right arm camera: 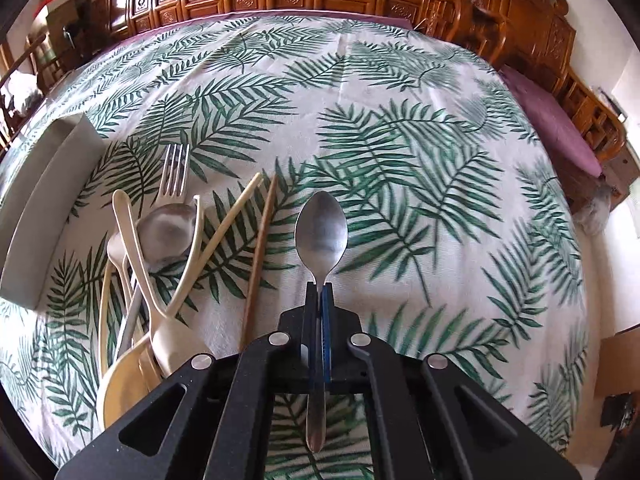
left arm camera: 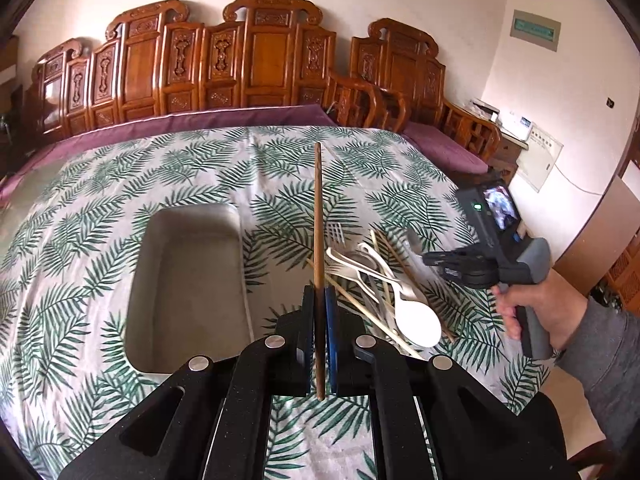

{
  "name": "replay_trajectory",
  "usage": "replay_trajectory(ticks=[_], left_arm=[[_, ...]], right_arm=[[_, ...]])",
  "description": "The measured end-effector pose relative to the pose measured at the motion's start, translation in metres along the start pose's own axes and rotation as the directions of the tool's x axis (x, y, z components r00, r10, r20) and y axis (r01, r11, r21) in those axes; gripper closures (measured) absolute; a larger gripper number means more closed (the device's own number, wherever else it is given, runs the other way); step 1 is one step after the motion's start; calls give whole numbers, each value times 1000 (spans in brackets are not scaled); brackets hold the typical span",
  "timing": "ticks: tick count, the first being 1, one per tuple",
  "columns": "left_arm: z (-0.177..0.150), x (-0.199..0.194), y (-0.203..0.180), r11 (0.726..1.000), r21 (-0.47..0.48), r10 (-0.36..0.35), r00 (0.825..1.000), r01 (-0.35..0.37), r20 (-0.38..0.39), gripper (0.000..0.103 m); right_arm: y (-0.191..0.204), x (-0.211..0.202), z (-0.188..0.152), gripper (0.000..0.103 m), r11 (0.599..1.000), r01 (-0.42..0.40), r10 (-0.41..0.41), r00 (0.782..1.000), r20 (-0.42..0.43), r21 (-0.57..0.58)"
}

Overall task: Organize utensils
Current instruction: 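Lower the chopstick into the grey tray with the left tool while the right tool drops the spoon in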

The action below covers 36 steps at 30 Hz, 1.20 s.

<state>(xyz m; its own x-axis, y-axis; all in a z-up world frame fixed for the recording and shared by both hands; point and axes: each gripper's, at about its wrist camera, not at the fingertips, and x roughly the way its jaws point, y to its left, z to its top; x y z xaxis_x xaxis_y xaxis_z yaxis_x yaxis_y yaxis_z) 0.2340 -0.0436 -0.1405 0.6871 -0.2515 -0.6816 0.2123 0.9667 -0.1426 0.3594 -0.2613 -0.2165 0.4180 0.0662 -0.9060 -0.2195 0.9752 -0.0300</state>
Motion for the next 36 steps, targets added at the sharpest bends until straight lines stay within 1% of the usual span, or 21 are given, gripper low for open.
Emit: replay_trajectory(ticks=[4, 9, 14, 22, 29, 36], left_arm=[[0, -2, 15, 1000, -11, 21, 1000, -21, 7, 99], [0, 1, 37, 998, -31, 62, 998, -62, -5, 99], [-6, 8, 62, 993, -37, 108, 994, -109, -30, 99], [-14, 27, 96, 986, -55, 153, 984, -158, -87, 99], [-16, 41, 113, 985, -59, 152, 979, -161, -133, 99], [-15, 52, 114, 988, -40, 142, 978, -149, -151, 98]], right_arm=[[5, -21, 2, 100, 1000, -2, 3, 999, 32, -12], [26, -45, 12, 100, 998, -17, 21, 997, 73, -53], [59, -69, 21, 100, 992, -51, 65, 990, 126, -112], [111, -96, 34, 100, 981, -124, 148, 975, 166, -148], [145, -104, 39, 100, 968, -159, 193, 966, 170, -193], [163, -102, 41, 100, 961, -165, 203, 966, 159, -221]])
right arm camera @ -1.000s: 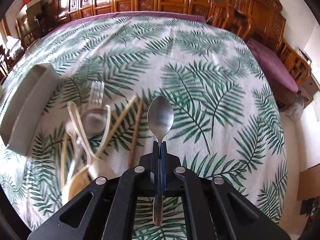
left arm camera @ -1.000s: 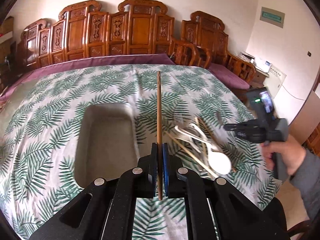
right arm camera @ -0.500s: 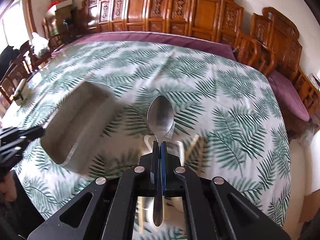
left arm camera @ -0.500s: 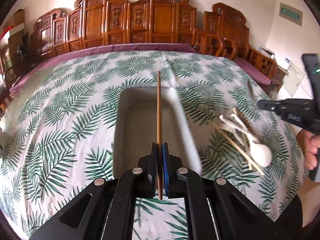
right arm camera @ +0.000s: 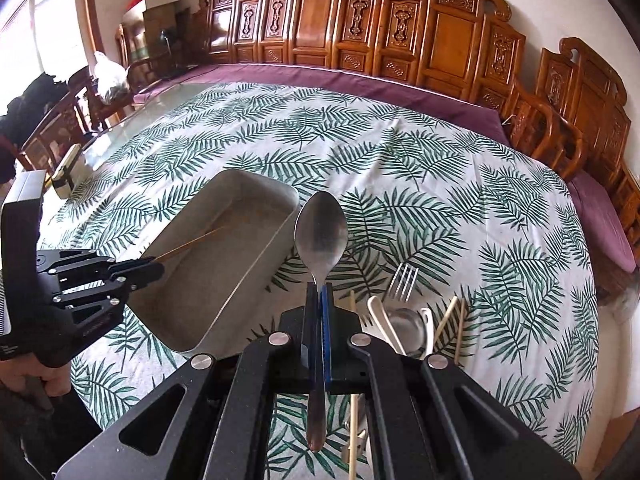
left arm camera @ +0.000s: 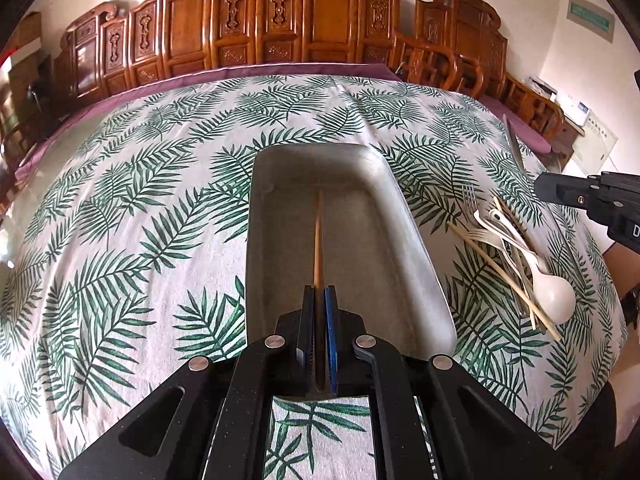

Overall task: Organize utensils
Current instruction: 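Lower the chopstick into the grey tray with the left tool while the right tool drops the spoon in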

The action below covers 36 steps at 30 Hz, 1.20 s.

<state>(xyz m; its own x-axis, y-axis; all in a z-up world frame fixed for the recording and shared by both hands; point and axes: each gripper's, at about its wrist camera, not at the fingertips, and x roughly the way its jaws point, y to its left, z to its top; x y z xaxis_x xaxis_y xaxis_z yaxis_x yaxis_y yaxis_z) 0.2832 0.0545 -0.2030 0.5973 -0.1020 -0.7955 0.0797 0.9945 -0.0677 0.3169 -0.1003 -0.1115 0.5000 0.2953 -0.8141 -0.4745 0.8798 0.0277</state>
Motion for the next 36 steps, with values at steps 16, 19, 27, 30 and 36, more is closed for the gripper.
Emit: replay_trajectory(ticks=[16, 19, 27, 30, 36], left_arm=[[15, -7, 8, 999, 2, -40, 998, 40, 39, 97], [16, -14, 13, 999, -8, -44, 997, 45, 62, 87], [15, -43, 34, 999, -38, -17, 994, 21, 109, 84], [13, -54, 41, 999, -46, -8, 992, 14, 125, 78], [5, -70, 52, 998, -55, 13, 990, -5, 144, 77]], right_arm=[[33, 21, 10, 100, 999, -44, 43, 999, -21, -21], [38, 24, 15, 100, 998, -56, 56, 998, -20, -19], [63, 40, 30, 100, 993, -114, 114, 993, -21, -15], [72, 50, 32, 100, 991, -135, 135, 990, -26, -5], [82, 73, 34, 100, 988, -152, 153, 987, -54, 19]])
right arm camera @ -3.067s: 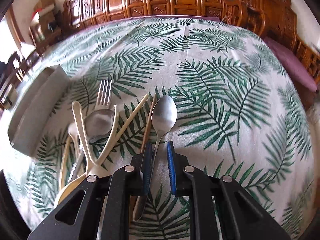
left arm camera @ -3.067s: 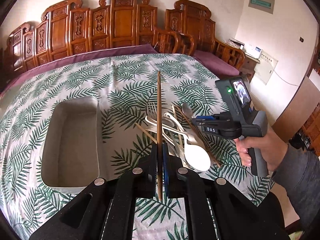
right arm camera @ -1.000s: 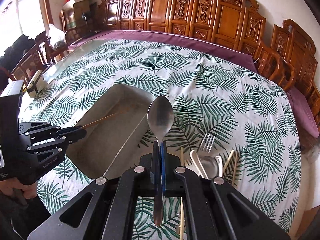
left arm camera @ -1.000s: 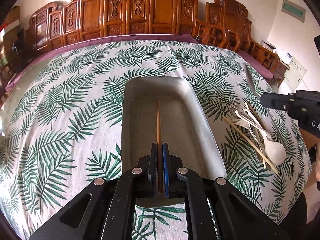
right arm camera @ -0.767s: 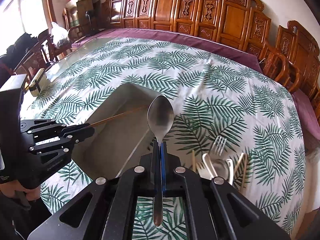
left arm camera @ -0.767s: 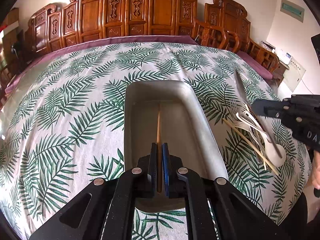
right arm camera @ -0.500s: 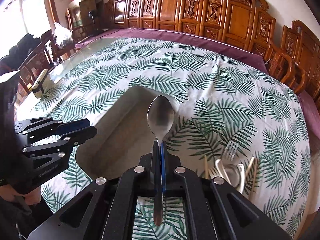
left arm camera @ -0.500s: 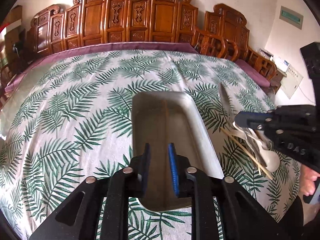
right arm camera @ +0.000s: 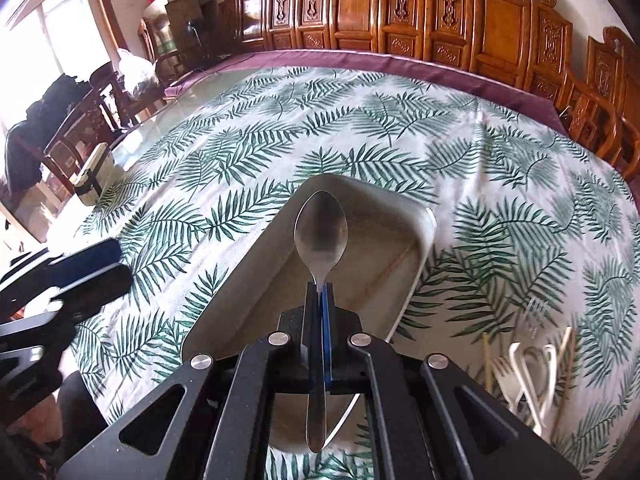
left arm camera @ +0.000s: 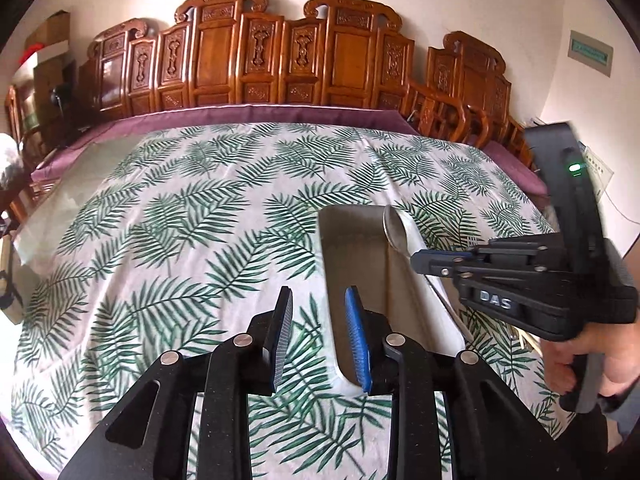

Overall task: Organize utensils
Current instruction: 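Lower the chopstick into the grey tray with the left tool while the right tool drops the spoon in, then grasp a white plastic fork from the pile with the right tool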

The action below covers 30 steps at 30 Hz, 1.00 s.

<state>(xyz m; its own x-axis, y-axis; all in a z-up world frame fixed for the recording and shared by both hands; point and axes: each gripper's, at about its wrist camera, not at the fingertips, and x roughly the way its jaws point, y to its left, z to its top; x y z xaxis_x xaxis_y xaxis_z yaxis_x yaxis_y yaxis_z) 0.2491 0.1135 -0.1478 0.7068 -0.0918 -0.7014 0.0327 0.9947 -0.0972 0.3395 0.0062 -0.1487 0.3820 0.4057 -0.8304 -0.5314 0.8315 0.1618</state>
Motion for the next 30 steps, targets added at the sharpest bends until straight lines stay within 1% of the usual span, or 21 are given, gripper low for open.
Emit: replay_trajectory(ticks=[5, 7, 11, 15, 20, 24, 27, 30], left_arm=[[-6, -9, 10, 1000, -22, 2, 1000, -2, 9, 77], [-7, -10, 12, 1000, -28, -2, 1000, 2, 7, 77], [-8, -10, 13, 1000, -28, -4, 1000, 4, 7, 77], [-9, -13, 5, 1000, -18, -12, 1000, 12, 9, 77], [-11, -17, -11, 1000, 5, -30, 999, 30, 13, 77], [-13, -17, -26, 998, 13, -55, 998, 55, 11, 77], [-15, -16, -40, 997, 26, -77, 997, 77, 8, 77], [-17, -15, -55, 995, 41, -95, 995, 95, 6, 76]], right_arm=[[-1, 14, 0, 99, 1000, -14, 15, 1000, -20, 21], [-2, 15, -1, 99, 1000, -3, 3, 1000, -17, 28], [-5, 11, -3, 99, 1000, -9, 9, 1000, -12, 25], [-15, -5, -8, 99, 999, -21, 20, 1000, 15, 27], [-41, -40, -27, 99, 1000, 8, -9, 999, 53, 20], [-73, -70, -50, 99, 998, 61, -62, 996, 71, 19], [-98, -83, -66, 99, 994, 107, -108, 992, 66, 20], [-124, -87, -79, 99, 990, 133, -134, 990, 43, 35]])
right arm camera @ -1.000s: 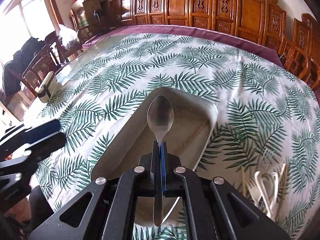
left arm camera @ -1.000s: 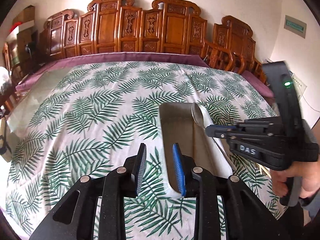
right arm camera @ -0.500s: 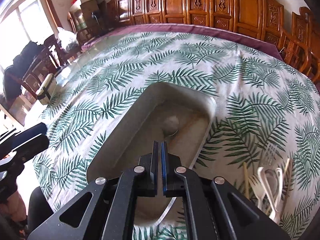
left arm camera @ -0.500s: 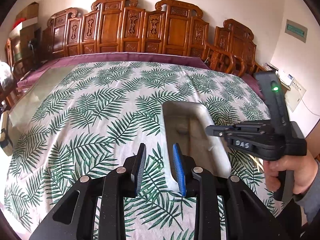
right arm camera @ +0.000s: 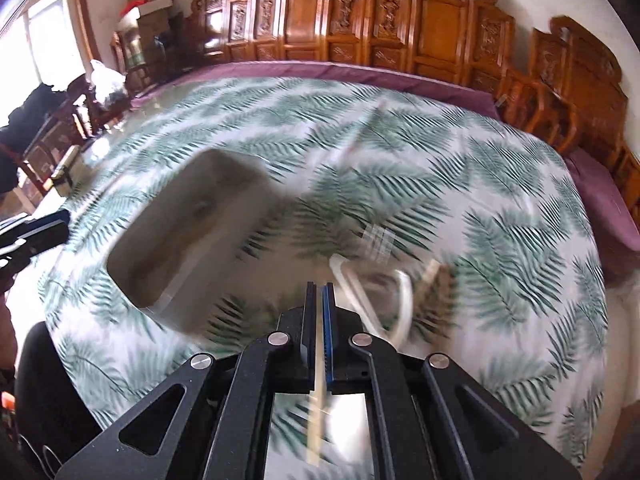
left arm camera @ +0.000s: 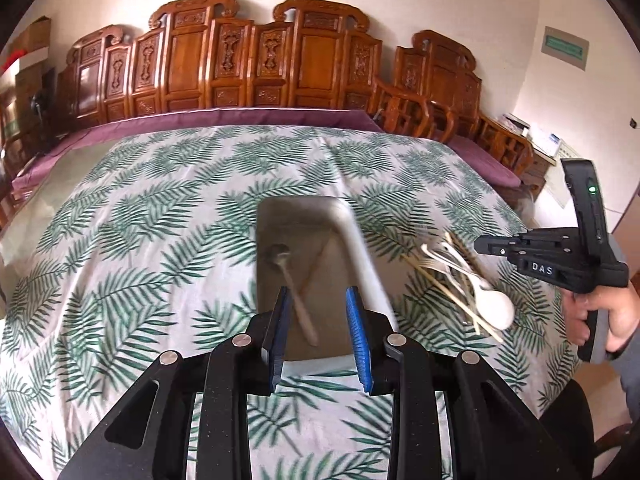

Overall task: Organize utensils
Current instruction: 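Grasp a white plastic fork from the pile with the right tool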

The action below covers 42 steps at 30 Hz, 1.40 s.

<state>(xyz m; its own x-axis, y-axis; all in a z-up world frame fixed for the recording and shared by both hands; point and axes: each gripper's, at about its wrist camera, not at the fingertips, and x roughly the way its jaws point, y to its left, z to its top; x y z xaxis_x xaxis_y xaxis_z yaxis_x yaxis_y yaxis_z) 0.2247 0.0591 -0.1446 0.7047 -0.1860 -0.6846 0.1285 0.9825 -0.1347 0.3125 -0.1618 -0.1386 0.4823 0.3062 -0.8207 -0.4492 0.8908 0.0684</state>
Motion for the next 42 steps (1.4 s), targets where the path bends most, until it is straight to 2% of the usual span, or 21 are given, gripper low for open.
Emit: replay_trajectory(ticks=[1, 3, 4, 5, 11, 21, 33, 42], left_arm=[[0, 1, -6, 1000, 3, -7, 1000, 7, -1, 73], [-1, 3, -14, 1000, 9, -18, 1000, 18, 1, 68], [-1, 4, -20, 1000, 13, -24, 1000, 24, 0, 63], [-1, 6, -23, 1000, 15, -27, 1000, 27, -1, 59], [-4, 14, -45, 998, 41, -47, 999, 48, -22, 59], [-17, 24, -69, 994, 81, -61, 996, 66, -65, 59], [-20, 26, -72, 994, 78, -66, 995, 72, -76, 59], [-23, 32, -85, 992, 94, -76, 993, 85, -90, 59]], right_arm=[[-10, 1, -4, 99, 1000, 17, -17, 1000, -9, 6], [-23, 5, -12, 85, 999, 34, -33, 999, -35, 14], [-29, 8, -16, 73, 999, 35, -34, 998, -45, 14], [-33, 11, -19, 72, 999, 35, -34, 998, -55, 15], [-39, 37, -33, 72, 1000, 29, -29, 992, -122, -2], [-46, 61, -33, 72, 999, 51, -51, 978, -204, -7], [-53, 51, -39, 96, 999, 20, -13, 981, -195, 33], [-53, 27, -46, 97, 999, 3, 4, 991, -134, 51]])
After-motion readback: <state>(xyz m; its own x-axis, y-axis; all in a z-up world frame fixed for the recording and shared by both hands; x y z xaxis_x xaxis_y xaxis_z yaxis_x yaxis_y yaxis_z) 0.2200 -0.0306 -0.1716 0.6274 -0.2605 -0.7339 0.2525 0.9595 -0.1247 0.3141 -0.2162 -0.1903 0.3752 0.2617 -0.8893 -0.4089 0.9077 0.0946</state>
